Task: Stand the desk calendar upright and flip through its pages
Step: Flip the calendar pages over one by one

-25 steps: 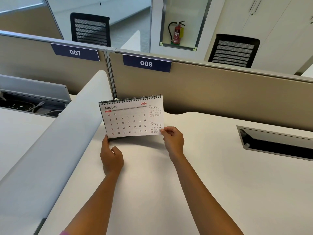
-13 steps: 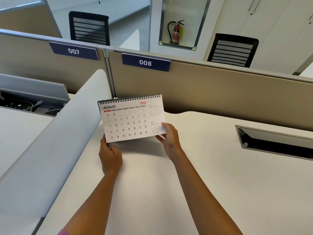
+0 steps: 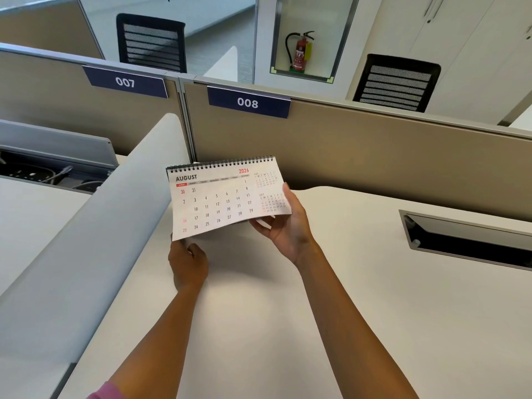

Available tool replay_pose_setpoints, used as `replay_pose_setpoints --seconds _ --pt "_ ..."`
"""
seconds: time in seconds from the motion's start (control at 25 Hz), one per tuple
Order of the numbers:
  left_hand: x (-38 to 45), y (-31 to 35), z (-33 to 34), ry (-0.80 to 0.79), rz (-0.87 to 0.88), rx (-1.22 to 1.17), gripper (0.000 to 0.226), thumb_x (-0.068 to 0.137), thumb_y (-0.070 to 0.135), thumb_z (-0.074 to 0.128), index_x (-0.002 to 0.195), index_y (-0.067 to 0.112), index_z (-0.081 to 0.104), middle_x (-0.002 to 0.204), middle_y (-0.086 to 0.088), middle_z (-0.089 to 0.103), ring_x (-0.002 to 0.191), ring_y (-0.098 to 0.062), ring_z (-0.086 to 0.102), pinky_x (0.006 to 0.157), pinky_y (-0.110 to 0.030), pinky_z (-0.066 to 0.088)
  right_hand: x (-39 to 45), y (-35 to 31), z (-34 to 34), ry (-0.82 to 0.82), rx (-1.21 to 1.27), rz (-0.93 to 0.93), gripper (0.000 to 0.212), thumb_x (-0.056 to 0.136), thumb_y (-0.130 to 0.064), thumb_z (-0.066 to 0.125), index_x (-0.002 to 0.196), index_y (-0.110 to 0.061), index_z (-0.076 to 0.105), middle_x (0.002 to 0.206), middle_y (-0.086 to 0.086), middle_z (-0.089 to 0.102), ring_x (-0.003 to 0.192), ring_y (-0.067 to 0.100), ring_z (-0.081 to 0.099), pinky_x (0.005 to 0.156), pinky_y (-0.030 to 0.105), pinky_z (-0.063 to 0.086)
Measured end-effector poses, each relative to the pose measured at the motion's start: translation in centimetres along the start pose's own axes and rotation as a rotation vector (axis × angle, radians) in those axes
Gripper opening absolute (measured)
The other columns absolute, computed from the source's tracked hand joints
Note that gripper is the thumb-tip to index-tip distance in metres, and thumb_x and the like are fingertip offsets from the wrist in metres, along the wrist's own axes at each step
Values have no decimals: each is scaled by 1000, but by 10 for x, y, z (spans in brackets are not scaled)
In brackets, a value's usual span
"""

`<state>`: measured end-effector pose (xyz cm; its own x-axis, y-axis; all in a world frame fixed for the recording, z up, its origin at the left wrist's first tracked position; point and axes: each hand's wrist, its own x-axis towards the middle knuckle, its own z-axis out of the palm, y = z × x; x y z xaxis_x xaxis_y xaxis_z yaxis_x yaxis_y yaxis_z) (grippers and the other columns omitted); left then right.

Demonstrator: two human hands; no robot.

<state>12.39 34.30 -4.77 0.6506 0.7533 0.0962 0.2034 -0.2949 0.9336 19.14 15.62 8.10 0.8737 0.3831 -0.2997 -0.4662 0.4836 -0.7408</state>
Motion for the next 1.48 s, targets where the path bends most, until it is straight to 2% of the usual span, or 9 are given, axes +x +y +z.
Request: replay_pose_setpoints --seconds 0.12,0.24,0.4,0.6,0.8,1.0,1.24,1.4,1.48 --pt "0 1 1 8 -14 13 62 88 -6 38 145 16 40 142 -7 54 125 -28 53 96 -26 38 -3 -11 7 -100 129 0 84 81 -78 42 133 -13 57 116 14 69 100 28 67 84 45 55" --pt "1 2 1 5 -2 1 64 87 -7 38 147 16 39 145 -6 52 130 -26 50 104 -24 35 -3 -25 19 -184 213 6 99 72 -87 39 133 -11 55 122 16 65 108 30 65 85 46 55" --pt "1 0 2 6 7 -2 65 86 -7 38 146 16 39 145 -6 51 131 -25 50 103 -21 33 4 -45 42 -252 198 -20 104 72 -89 31 142 -13 44 139 16 53 117 32 60 89 48 54" --pt "2 -2 4 13 11 -25 66 84 -6 38 146 16 41 144 -5 52 132 -22 49 104 -21 33 23 -67 61 -265 119 -78 97 79 -85 24 151 -19 29 146 13 48 124 32 57 99 50 49" --pt "3 -3 4 24 10 -23 66 82 -6 38 145 14 41 144 -6 53 132 -22 49 106 -22 33 35 -69 60 -227 64 -92 93 82 -82 23 150 -20 31 149 9 46 125 30 56 100 48 49" --pt "3 -3 5 30 13 -22 67 81 -6 38 145 14 42 143 -5 54 131 -21 50 104 -20 33 43 -51 41 -88 -54 -122 79 90 -73 27 147 -19 37 145 4 50 119 22 60 92 38 53" --pt "3 -3 4 33 22 -21 65 82 -6 38 145 13 42 143 -7 53 131 -22 49 104 -21 34 57 -20 7 271 -346 -211 36 101 -35 46 132 -18 47 126 1 57 120 21 54 90 33 46" --pt "3 -2 5 36 23 -12 65 82 -7 39 145 13 43 143 -7 53 132 -23 49 105 -22 34 56 -4 -4 390 -579 -146 40 99 -25 52 137 -18 44 140 3 51 107 11 50 66 12 44" --pt "3 -2 4 37 21 -11 66 82 -8 38 144 13 43 143 -6 54 131 -22 49 105 -22 34 55 7 -7 384 -658 -75 43 98 -23 53 139 -19 41 145 4 47 108 13 45 80 18 45"
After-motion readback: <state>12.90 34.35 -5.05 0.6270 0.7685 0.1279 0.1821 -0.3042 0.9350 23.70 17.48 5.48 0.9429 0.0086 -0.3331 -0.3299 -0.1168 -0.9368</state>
